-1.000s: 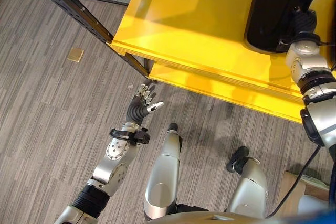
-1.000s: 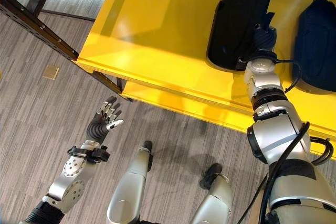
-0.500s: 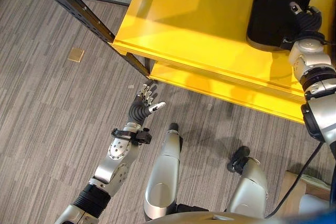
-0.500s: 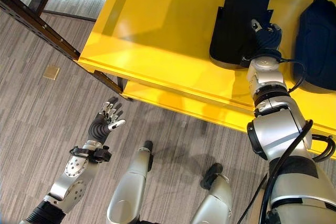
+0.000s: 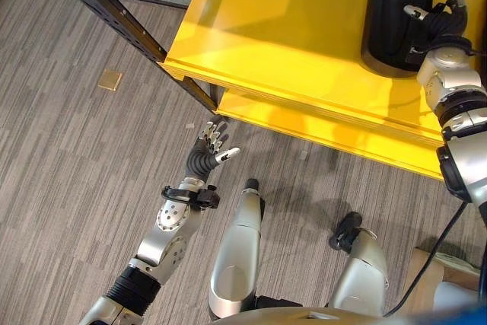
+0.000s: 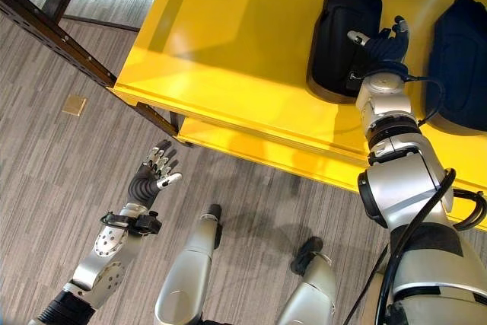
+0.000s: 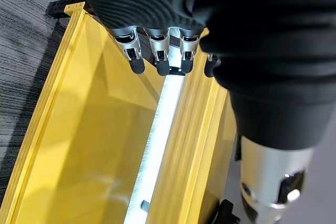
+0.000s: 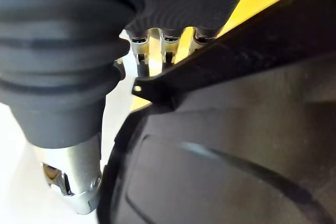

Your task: Move parts from the plastic box to the shelf.

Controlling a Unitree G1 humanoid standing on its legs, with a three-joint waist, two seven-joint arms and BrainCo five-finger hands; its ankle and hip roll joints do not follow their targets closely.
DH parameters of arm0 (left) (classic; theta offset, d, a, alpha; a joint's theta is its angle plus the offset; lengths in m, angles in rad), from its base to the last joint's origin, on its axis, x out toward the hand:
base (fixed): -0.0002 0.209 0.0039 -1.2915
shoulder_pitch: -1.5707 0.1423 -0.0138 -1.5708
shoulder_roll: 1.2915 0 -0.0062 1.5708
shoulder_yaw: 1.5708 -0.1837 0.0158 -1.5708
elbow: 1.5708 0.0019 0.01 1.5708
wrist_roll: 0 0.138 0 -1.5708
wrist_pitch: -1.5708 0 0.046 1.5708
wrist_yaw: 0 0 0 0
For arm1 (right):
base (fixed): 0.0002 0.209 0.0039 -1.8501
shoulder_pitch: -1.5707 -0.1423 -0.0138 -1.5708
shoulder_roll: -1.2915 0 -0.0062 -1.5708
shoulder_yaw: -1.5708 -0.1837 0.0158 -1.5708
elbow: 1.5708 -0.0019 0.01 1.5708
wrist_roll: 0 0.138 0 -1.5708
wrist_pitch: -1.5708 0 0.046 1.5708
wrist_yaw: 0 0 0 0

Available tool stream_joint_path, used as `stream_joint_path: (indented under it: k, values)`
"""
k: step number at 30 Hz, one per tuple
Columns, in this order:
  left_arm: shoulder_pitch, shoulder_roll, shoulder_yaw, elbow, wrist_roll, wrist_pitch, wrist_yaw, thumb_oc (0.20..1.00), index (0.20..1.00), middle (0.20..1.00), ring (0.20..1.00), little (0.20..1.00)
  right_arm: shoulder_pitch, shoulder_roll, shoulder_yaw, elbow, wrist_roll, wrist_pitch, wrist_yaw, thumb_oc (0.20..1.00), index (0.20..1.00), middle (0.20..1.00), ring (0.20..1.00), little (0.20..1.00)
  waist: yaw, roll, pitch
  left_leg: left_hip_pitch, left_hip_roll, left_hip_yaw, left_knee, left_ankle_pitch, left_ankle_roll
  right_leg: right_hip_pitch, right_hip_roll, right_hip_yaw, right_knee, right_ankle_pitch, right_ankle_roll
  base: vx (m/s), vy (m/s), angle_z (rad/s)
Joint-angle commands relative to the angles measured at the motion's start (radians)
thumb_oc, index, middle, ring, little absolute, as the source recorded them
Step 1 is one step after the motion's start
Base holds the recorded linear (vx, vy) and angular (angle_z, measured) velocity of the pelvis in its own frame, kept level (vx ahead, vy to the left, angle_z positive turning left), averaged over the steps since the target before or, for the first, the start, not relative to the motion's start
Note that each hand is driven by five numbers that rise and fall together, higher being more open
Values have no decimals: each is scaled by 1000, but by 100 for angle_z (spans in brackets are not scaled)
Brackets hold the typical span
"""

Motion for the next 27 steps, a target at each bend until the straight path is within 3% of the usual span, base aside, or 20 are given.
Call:
stream_joint_path:
  k: [1, 18, 27]
  values:
    - [-19, 65, 22, -47, -14, -63, 7, 1000, 1000, 1000, 1000, 1000, -112, -13, 4, -39, 32, -57, -6, 1000, 1000, 1000, 1000, 1000, 12, -22, 11, -16, 10, 3, 0, -15, 46, 126, 29, 41, 106, -137, -3, 0, 0, 0]
    - [-36, 71, 15, -35, -21, -59, 7, 1000, 1000, 1000, 1000, 1000, -82, 42, -67, -46, 105, -68, -16, 1000, 1000, 1000, 1000, 1000, 16, -20, 5, -7, 9, 2, -7, -15, 48, 138, 33, 35, 98, -134, -2, -2, 0, 0]
    - [-49, 86, 16, -24, -27, -61, 4, 1000, 1000, 1000, 1000, 1000, -123, -3, -7, -123, 48, -72, -36, 1000, 1000, 1000, 1000, 1000, 6, -37, -10, 3, 14, 0, -11, -12, 44, 154, 36, 34, 83, -127, -4, -3, -1, 0]
